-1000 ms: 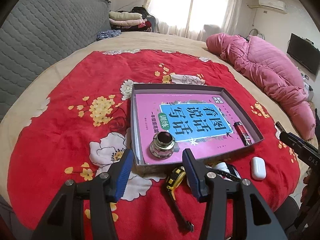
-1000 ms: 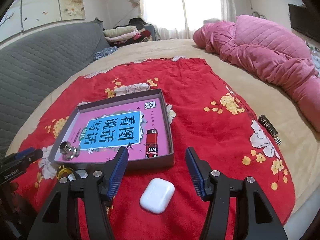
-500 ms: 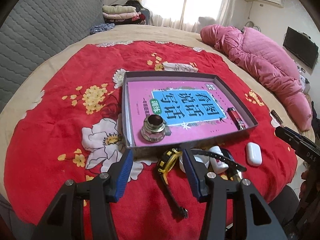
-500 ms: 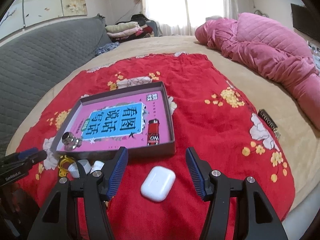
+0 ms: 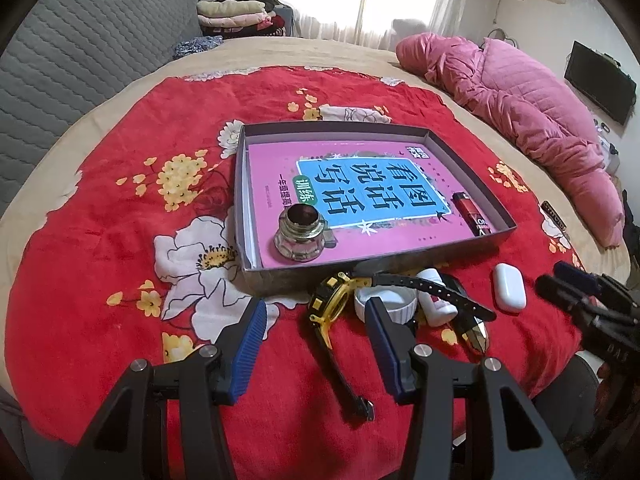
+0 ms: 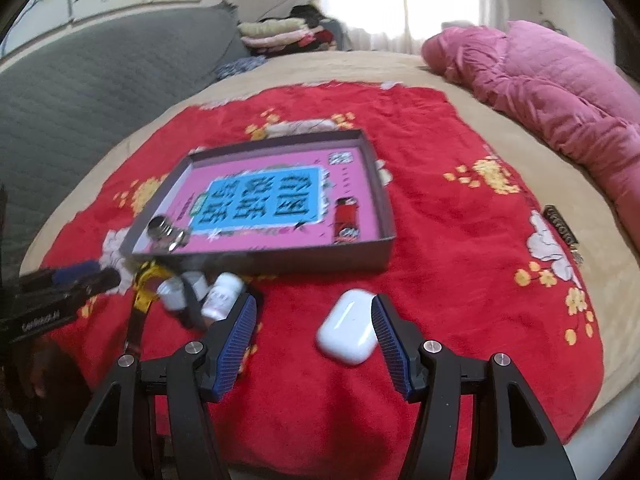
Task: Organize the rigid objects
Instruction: 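Grasp the black gold-tipped case with the right tool while the left tool grasps the yellow watch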
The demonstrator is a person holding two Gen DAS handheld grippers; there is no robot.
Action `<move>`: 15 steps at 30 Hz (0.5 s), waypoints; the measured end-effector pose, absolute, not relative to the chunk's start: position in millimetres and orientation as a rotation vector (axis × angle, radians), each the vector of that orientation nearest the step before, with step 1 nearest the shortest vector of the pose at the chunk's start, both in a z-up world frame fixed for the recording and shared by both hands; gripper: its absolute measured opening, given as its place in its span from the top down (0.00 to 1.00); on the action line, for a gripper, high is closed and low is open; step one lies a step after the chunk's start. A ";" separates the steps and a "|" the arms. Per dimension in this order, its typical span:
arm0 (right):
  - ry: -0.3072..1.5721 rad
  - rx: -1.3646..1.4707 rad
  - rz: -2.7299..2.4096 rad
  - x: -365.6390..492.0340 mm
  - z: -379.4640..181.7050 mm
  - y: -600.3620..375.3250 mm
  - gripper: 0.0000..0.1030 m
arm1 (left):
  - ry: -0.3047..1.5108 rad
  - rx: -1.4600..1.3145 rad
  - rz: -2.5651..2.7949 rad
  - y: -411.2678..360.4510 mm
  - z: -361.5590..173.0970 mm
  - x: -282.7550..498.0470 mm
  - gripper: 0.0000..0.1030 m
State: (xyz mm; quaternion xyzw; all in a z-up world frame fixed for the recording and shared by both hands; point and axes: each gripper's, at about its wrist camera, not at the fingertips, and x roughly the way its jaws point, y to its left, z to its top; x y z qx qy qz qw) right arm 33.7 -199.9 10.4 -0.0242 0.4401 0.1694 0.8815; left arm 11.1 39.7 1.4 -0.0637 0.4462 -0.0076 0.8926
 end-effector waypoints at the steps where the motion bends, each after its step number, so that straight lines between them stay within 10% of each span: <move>1: 0.922 -0.064 0.365 32.7 8.7 -195.2 0.40 | 0.929 -0.132 -0.016 39.5 0.8 11.3 0.51; 15: 1.032 -0.176 0.471 29.3 -23.3 -153.8 0.40 | 0.981 -0.110 -0.036 34.8 -17.0 15.9 0.51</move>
